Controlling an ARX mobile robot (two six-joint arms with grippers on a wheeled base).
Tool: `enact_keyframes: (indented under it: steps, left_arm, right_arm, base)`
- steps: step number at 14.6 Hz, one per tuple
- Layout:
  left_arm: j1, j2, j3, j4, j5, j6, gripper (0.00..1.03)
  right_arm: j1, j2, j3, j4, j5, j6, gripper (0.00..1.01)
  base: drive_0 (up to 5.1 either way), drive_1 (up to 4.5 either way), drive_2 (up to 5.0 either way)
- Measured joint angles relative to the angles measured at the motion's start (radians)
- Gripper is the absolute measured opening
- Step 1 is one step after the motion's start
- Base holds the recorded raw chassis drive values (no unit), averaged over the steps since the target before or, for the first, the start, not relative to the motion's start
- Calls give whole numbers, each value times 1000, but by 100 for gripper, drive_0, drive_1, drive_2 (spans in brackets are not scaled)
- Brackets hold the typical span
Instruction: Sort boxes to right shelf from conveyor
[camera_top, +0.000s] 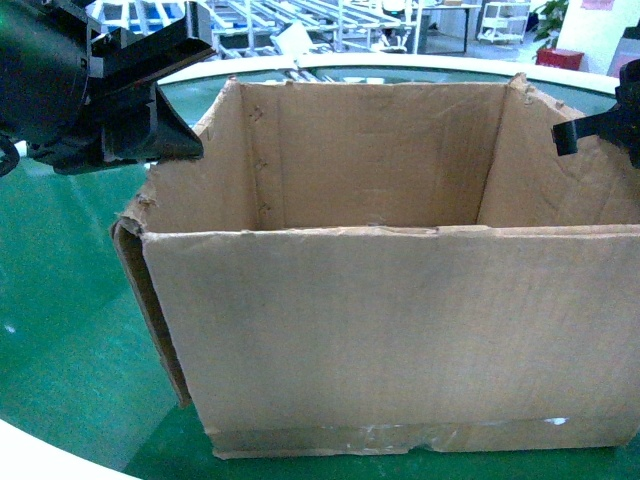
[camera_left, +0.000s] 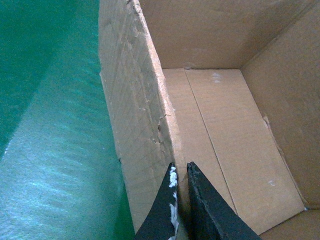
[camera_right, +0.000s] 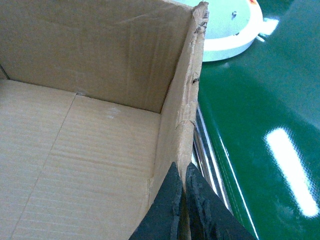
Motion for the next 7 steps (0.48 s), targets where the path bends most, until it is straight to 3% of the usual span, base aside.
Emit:
enact_keyframes:
  steps: [3,7]
  left_arm:
    - [6,-11,2,5,-26,18,2]
    - [-13,-60,-14,109,-98,80,2]
  right_arm:
    - [1,-9,-13,22,-9,3,2]
    - [0,-61,-13,61,-7,2,2]
  base:
    - [0,0,0]
    - [0,0,0]
